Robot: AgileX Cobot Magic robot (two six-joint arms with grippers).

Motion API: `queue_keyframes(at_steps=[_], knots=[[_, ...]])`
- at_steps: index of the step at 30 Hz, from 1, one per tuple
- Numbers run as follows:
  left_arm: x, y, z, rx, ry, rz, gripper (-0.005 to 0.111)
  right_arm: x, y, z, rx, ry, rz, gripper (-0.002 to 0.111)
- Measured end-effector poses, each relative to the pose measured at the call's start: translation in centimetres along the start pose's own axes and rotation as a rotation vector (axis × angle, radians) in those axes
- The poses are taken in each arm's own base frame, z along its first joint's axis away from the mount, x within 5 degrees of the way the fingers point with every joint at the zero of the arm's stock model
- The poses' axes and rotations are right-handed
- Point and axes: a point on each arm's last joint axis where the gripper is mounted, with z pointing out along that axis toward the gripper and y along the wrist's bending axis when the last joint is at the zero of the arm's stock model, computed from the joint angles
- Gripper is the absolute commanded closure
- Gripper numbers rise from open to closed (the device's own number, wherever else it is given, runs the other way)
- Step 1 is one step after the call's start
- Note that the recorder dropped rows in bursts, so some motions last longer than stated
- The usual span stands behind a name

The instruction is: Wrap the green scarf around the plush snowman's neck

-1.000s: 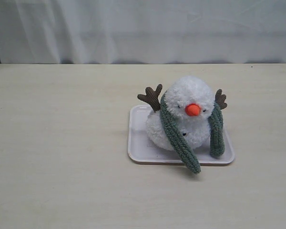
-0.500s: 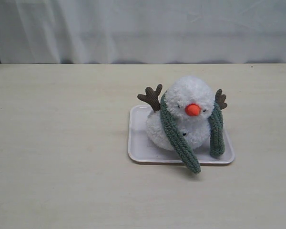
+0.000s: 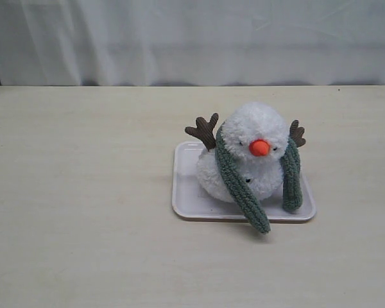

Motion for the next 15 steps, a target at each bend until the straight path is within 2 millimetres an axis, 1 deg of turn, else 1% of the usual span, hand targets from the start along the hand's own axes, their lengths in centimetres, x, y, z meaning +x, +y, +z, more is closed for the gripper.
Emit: queue_keyframes(at_steps=[4, 11, 15], knots=[[0.0, 0.0, 0.0, 0.0, 0.0, 0.0, 0.107, 0.0, 0.01, 0.0, -0.001, 0.0, 0.073, 0.104], [0.0, 0.0, 0.0, 0.0, 0.0, 0.0, 0.107, 0.02, -0.11, 0.0, 0.012, 0.001, 0.071, 0.104], [0.0, 0.0, 0.0, 0.0, 0.0, 0.0, 0.107, 0.02, -0.11, 0.0, 0.012, 0.001, 0.12, 0.104]])
